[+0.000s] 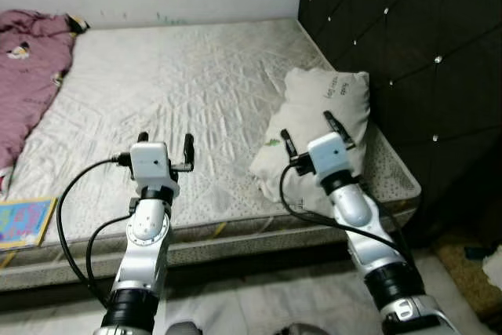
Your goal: Clean up the room
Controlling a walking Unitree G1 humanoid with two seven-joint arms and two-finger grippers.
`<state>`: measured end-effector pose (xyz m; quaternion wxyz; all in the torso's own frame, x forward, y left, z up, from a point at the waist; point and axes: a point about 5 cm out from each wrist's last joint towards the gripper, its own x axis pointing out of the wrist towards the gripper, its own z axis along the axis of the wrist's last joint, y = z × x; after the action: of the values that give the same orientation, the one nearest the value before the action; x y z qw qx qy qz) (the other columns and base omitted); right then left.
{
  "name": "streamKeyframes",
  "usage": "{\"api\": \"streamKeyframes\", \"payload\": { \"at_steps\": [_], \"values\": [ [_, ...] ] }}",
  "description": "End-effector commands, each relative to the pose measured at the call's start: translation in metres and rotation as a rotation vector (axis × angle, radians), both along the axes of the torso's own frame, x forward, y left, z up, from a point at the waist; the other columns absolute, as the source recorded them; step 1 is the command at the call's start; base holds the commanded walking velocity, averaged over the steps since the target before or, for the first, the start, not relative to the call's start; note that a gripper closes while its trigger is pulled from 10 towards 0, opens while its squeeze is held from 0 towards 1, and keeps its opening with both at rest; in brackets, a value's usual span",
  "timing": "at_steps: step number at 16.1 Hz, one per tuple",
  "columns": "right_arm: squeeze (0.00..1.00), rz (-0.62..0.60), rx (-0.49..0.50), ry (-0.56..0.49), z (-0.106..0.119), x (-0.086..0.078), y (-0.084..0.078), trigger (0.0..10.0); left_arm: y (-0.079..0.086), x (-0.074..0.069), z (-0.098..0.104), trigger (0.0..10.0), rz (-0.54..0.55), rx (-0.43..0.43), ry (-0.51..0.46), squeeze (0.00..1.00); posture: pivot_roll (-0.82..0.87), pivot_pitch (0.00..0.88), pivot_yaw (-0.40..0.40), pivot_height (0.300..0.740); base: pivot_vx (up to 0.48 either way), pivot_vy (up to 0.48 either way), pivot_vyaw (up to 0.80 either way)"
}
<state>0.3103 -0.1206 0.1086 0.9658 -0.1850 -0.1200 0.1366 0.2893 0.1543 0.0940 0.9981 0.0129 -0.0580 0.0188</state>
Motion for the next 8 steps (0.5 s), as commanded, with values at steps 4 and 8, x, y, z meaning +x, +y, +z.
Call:
{"api": "streamKeyframes", "payload": {
  "at_steps": [4, 8],
  "values": [
    [0.0, 0.003, 0.005, -0.03, 0.0071, 0.0026, 0.0017, 10.0, 0.0026, 0.0008, 0.0052, 10.0, -0.001, 0.008, -0.027, 0.0, 0.03, 0.0, 0.011, 0.74, 0.328, 0.0, 0.0],
    [0.0, 0.003, 0.002, -0.033, 0.0072, 0.0025, 0.0016, 10.0, 0.0022, 0.0006, 0.0051, 10.0, -0.003, 0.008, -0.027, 0.0, 0.03, 0.0, 0.009, 0.74, 0.33, 0.0, 0.0]
  ]
}}
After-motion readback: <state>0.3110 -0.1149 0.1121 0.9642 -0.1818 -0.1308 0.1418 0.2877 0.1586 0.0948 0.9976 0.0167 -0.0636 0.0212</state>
